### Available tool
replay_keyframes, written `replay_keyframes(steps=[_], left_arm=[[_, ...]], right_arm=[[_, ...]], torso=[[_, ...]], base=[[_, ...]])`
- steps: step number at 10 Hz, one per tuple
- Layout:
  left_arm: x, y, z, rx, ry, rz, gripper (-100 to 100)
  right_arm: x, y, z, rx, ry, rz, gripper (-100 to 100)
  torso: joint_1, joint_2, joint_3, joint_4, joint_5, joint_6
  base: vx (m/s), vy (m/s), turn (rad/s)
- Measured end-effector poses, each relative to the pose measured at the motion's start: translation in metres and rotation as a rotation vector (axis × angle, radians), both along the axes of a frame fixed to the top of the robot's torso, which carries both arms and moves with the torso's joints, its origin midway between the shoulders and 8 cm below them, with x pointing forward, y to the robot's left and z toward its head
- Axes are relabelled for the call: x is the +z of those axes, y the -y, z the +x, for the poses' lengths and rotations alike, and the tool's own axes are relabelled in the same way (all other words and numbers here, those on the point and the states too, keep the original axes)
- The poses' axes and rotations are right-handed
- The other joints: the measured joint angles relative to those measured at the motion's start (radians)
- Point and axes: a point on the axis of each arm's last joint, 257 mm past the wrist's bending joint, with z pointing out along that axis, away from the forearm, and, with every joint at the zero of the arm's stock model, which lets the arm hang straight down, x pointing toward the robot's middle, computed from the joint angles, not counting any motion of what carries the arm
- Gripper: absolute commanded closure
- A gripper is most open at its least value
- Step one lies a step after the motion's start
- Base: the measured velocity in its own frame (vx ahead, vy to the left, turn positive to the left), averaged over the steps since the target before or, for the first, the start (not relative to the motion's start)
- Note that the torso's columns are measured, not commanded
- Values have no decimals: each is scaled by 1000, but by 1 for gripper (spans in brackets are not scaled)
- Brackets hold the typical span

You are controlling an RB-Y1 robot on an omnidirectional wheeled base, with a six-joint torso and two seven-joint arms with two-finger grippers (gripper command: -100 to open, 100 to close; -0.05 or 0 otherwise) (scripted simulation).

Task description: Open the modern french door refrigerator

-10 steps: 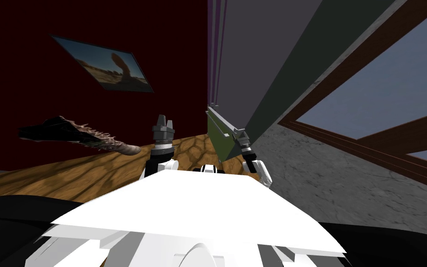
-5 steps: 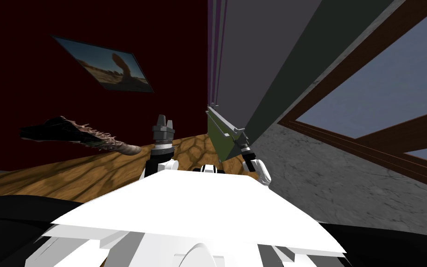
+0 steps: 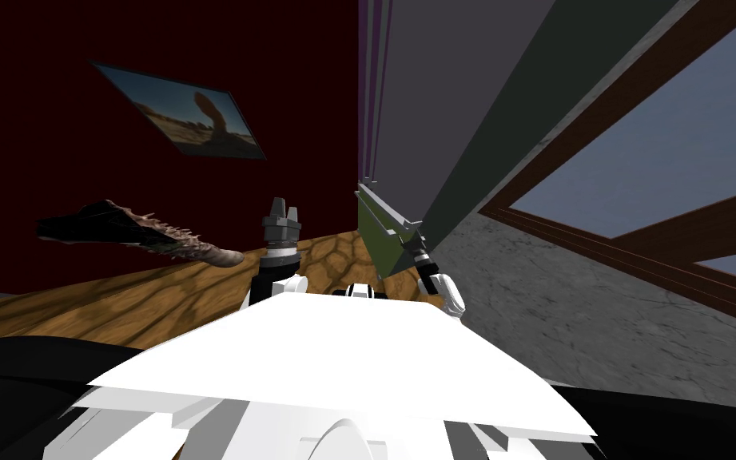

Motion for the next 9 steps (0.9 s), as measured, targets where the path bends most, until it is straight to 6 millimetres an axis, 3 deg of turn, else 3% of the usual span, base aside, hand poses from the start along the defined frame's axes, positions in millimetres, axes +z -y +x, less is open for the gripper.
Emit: replay_keyframes(steps=[9], left_arm=[[0,0,0,0,0,0,0]], right_arm=[[-43,4,15,-54,0,-336,-100]], torso=[[0,0,0,0,0,0]], base=[[5,-6,5]])
